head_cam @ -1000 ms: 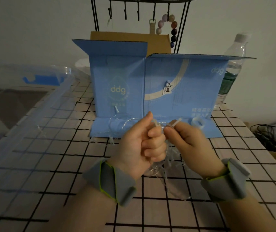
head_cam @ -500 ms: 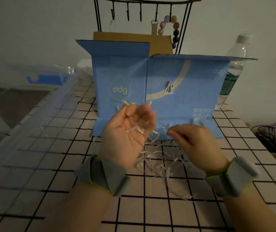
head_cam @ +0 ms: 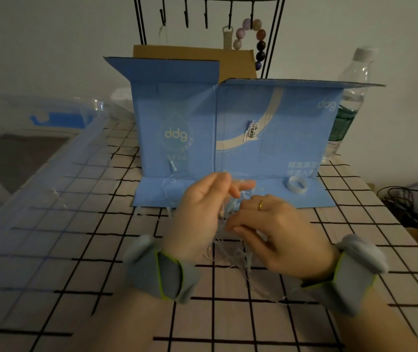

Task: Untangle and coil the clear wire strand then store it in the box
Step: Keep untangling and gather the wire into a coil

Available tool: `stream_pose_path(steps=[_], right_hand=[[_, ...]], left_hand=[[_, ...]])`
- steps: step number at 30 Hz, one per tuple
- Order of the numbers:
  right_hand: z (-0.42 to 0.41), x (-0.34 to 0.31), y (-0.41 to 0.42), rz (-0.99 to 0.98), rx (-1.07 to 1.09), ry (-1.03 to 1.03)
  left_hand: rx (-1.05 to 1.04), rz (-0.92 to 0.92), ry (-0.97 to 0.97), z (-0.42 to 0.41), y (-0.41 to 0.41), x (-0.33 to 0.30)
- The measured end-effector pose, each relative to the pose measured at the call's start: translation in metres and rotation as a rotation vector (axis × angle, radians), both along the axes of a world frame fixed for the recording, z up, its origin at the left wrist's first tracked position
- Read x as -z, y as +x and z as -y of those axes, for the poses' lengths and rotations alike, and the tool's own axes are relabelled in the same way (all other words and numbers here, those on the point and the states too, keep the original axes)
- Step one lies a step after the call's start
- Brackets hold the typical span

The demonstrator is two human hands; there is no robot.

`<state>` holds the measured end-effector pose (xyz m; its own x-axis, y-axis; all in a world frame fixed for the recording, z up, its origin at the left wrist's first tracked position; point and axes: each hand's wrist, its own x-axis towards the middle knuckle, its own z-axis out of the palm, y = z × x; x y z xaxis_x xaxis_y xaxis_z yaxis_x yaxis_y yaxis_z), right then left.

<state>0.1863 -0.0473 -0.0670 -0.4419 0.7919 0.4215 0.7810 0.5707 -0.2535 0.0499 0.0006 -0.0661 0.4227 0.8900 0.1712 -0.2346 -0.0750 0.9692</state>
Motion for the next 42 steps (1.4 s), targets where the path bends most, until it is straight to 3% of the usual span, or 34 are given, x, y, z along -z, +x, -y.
stream_pose_path(steps=[4, 7, 10, 16, 23, 30, 37, 42], right_hand=[[-0.002, 0.0, 0.001, -0.168, -0.037, 0.024], [-0.003, -0.001, 0.003, -0.287, 0.044, 0.099], [-0.005, 0.0, 0.005, -0.377, 0.113, 0.142], [-0.006, 0.0, 0.004, -0.607, 0.137, 0.013], [-0.005, 0.003, 0.004, -0.871, -0.037, -0.236], [-0.006, 0.002, 0.003, -0.954, -0.028, -0.28], [-0.007, 0.002, 0.009, -0.645, 0.099, -0.16], [-0.011, 0.007, 0.017, -0.607, 0.239, -0.097]], left_hand=[[-0.067, -0.394, 0.298, 0.004, 0.0, 0.005], [-0.088, -0.483, 0.368, 0.004, -0.002, 0.004], [-0.041, -0.497, 0.307, 0.003, -0.004, 0.004], [0.231, -0.197, -0.088, 0.001, -0.006, 0.0], [0.382, 0.019, -0.226, -0.001, -0.006, -0.003], [0.456, 0.223, -0.349, 0.004, -0.004, -0.003], [0.27, 0.534, -0.497, 0.006, -0.005, -0.012], [0.192, 0.707, -0.435, 0.0, -0.014, -0.019]])
